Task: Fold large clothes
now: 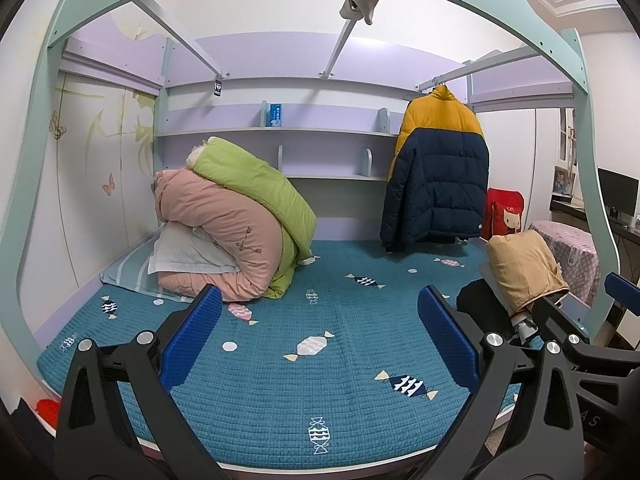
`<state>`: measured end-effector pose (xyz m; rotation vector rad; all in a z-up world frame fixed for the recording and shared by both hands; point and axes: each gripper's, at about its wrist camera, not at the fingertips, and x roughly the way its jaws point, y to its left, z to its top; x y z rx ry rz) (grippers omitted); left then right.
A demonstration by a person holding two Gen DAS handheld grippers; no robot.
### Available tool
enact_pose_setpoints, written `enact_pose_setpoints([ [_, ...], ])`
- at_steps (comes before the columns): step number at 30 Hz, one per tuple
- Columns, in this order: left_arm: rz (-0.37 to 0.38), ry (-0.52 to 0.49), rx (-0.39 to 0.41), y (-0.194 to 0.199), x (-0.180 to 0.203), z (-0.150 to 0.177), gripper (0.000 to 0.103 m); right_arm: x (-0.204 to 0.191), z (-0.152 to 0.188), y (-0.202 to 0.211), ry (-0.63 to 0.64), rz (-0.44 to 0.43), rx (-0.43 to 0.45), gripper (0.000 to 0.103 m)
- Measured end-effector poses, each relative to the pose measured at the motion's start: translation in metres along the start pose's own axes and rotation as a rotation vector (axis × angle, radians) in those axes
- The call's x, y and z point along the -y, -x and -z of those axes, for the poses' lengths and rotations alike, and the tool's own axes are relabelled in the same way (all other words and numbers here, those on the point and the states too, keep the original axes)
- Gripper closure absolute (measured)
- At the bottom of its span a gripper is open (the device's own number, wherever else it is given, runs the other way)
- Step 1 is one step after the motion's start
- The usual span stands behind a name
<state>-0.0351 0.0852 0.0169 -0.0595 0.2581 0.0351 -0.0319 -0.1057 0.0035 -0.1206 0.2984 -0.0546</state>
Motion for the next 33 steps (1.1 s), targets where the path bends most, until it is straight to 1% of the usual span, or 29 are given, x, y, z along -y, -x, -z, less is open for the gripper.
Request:
enact_pose_setpoints([
  [33, 0.004, -0.004, -0.001, -0.0015, -0.0009, -0.0016, 0.005, -0.0061, 0.003, 0.0019, -0.018, 0.006, -0.009, 0.007],
])
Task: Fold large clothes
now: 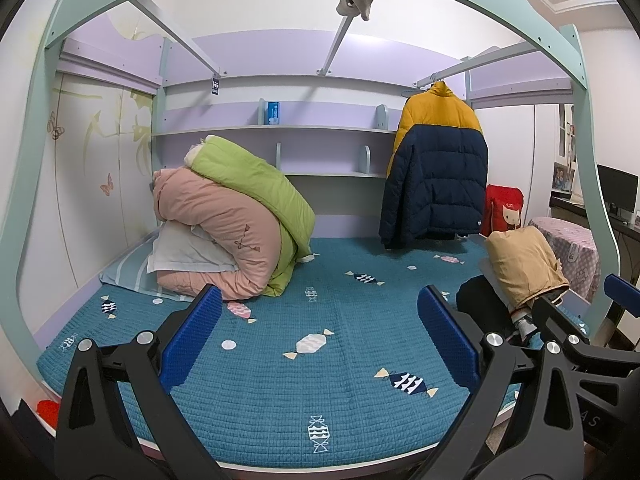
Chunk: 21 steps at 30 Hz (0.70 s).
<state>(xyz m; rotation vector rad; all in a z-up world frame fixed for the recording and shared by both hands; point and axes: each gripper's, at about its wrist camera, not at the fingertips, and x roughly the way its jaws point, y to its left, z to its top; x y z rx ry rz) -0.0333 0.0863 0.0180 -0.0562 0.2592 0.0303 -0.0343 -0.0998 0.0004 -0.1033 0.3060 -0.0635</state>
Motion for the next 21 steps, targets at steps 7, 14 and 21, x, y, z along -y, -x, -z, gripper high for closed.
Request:
enact_pose_setpoints([
  [7, 0.001, -0.002, -0.002, -0.0009, 0.0002, -0.0004, 0.005, -0.0027, 0.0025, -0.0002, -0.003, 0.002, -0.005, 0.007],
  [14, 0.001, -0.002, -0.002, -0.0005, -0.0002, -0.0012, 0.005, -0.0043, 0.0056, -0.002, -0.014, 0.002, -0.011, 0.007],
  [21, 0.001, -0.003, -0.004, -0.0003, -0.0007, -0.0018, 0.005, -0.0065, 0.0069, -0.0027, -0.021, 0.003, -0.016, 0.007],
])
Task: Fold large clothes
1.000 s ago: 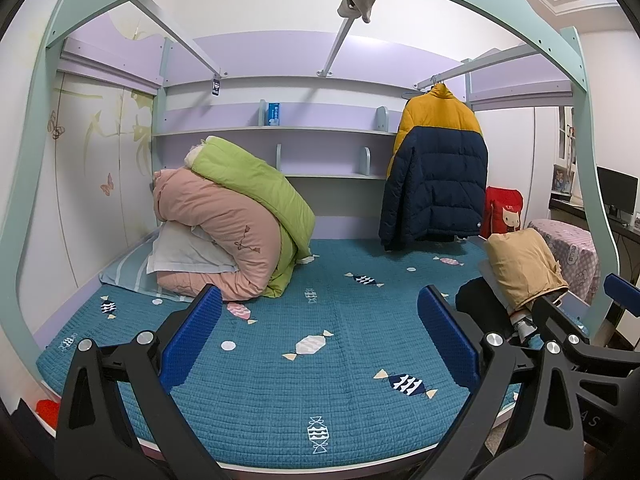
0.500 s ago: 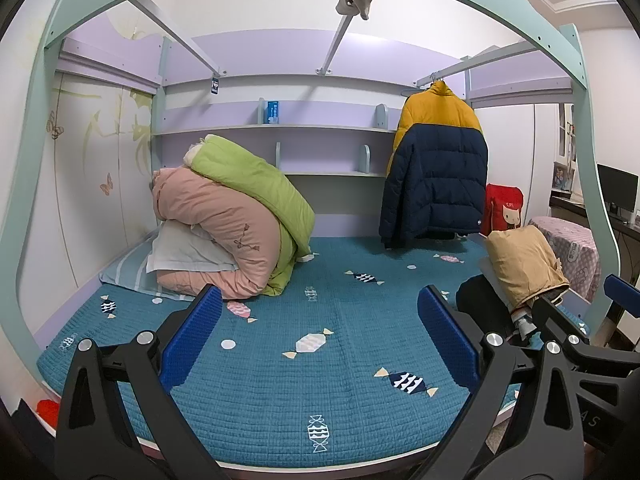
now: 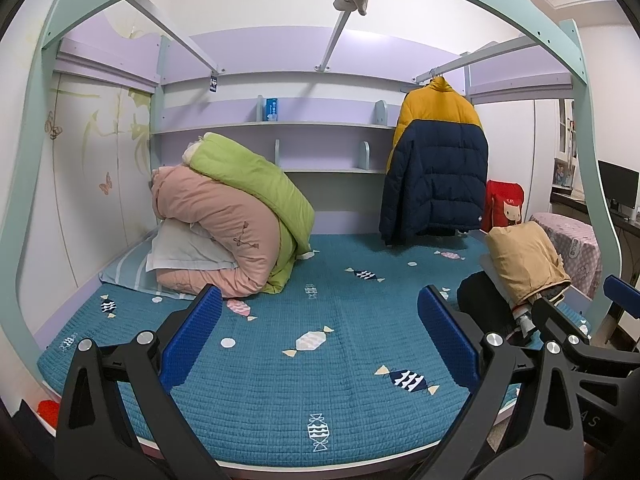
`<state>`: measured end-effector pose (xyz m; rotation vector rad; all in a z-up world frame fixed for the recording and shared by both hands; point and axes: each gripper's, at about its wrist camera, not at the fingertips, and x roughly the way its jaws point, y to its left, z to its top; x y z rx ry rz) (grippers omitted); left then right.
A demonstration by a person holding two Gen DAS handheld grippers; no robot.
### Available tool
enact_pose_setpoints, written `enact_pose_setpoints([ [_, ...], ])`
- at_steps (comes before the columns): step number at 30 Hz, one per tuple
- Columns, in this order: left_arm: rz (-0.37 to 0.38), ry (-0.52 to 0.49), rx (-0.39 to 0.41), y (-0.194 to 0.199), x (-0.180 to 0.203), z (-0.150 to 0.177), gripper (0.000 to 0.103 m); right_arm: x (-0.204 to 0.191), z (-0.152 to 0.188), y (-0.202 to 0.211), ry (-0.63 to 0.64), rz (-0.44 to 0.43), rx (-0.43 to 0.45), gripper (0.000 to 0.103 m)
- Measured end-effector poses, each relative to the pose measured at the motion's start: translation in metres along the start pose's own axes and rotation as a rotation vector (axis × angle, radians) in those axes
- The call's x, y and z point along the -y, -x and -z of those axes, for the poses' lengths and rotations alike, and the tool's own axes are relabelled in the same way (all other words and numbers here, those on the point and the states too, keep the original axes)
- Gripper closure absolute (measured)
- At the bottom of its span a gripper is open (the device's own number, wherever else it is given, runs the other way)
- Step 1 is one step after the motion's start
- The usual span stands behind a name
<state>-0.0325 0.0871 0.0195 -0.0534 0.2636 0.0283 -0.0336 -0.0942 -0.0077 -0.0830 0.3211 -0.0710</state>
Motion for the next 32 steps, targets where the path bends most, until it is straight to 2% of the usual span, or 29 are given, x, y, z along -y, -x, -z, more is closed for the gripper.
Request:
enact_pose_setpoints([
  [22, 0.0, 0.003, -0.015, -0.004, -0.008, 0.001, 0.005, -0.007, 0.001, -0.011, 0.003, -0.001, -0.018, 0.007],
  [27, -0.006, 0.021, -0.048, -0.018, -0.027, 0.007, 0.005, -0.022, 0.0, -0.028, 0.017, -0.009, -0.044, 0.007],
  [32, -0.043, 0.057, -0.116, -0.045, -0.066, 0.019, 0.005, -0.05, 0.003, -0.053, 0.049, -0.04, -0.086, 0.007],
])
